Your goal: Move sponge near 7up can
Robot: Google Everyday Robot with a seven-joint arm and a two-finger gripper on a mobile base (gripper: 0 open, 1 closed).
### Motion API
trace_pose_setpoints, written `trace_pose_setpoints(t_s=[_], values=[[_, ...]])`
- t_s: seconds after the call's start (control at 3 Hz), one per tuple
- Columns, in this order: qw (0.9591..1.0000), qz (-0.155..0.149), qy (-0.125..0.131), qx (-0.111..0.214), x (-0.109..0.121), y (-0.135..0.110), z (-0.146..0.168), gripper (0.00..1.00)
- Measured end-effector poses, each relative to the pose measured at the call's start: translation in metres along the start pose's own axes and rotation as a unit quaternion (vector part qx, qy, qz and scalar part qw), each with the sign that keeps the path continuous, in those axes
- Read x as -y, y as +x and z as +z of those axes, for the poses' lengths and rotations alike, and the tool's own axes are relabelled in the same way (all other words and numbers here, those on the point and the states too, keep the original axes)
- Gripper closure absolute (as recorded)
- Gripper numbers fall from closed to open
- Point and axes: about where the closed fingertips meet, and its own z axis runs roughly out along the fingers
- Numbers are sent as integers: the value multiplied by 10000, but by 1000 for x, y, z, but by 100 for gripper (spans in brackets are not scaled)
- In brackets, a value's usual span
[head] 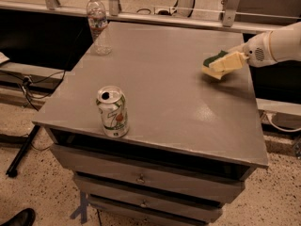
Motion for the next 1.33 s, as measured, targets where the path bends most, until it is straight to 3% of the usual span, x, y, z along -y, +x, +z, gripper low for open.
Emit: trace_pose_setpoints(t_s=[0.33, 0.67, 1.0, 1.33], values=[[9980, -325, -543, 18, -40, -4, -20, 100], [9894, -723, -1257, 15, -92, -2, -26, 100], [9740, -1032, -2015, 36, -148, 5, -16, 100], [9593, -1347, -2480, 68, -193, 6, -3, 100]])
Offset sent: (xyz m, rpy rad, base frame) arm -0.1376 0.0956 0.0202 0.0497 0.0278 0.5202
